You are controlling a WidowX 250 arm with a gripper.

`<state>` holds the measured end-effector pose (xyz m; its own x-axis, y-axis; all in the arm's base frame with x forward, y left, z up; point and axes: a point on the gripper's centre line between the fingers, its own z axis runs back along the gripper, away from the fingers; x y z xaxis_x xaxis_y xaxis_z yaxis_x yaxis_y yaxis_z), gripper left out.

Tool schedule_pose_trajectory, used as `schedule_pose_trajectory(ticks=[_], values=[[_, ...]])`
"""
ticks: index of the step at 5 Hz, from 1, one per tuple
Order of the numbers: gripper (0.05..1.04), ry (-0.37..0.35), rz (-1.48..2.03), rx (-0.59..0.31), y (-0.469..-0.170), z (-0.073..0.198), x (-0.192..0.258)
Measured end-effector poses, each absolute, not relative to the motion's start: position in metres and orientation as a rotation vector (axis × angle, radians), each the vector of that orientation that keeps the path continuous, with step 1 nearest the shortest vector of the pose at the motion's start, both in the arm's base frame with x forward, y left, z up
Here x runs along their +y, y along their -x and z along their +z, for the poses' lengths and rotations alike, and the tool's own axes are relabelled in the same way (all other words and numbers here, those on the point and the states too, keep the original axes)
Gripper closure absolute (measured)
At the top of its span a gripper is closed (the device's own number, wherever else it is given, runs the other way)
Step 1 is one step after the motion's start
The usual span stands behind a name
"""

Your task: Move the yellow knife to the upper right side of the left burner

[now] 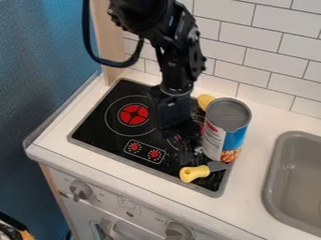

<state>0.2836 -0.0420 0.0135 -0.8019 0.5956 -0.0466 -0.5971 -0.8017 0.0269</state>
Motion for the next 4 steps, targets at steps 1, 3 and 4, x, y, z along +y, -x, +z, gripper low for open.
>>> schedule_pose_trajectory(ticks=[1,3,4], values=[[0.083,0.019,2.486,0.051,-0.278,-0.006,-0.047],[0.083,0.001,2.506,0.009,-0.276,-0.033,-0.056],[0.083,-0.023,2.491,-0.004,-0.278,-0.045,-0.058]])
